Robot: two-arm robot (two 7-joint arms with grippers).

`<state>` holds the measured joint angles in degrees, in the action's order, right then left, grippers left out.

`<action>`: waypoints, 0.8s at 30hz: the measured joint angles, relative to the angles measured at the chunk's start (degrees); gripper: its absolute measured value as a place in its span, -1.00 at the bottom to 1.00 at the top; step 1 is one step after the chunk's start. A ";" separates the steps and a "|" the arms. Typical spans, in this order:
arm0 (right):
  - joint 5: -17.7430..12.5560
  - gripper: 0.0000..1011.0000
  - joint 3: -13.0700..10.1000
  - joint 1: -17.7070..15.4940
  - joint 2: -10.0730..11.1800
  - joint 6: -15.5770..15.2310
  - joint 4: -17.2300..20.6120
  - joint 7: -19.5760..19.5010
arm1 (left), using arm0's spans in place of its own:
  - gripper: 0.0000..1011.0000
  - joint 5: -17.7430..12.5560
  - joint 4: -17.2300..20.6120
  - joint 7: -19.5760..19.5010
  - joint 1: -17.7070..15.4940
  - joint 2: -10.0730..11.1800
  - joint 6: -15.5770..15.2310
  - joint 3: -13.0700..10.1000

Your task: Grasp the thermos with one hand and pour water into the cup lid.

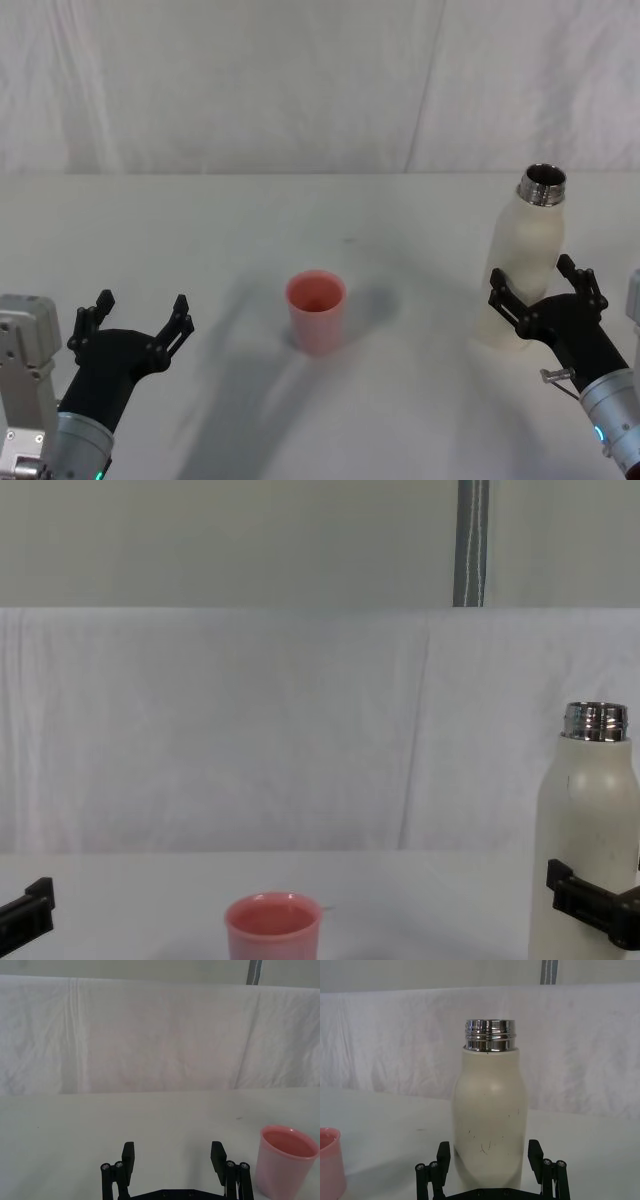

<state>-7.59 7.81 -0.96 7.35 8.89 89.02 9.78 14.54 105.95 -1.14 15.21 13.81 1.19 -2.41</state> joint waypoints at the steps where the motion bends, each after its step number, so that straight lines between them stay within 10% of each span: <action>1: 0.03 0.98 0.00 -0.08 0.01 -0.01 0.08 0.00 | 0.98 0.00 0.00 0.00 0.00 0.00 0.00 0.00; 24: 1.63 0.98 -0.37 -5.25 -0.01 -0.13 5.21 -1.51 | 0.98 0.00 0.00 0.00 0.00 0.00 0.00 0.00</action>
<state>-5.96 7.44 -6.21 7.34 8.76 94.23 8.27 14.54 105.95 -1.14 15.21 13.81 1.19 -2.41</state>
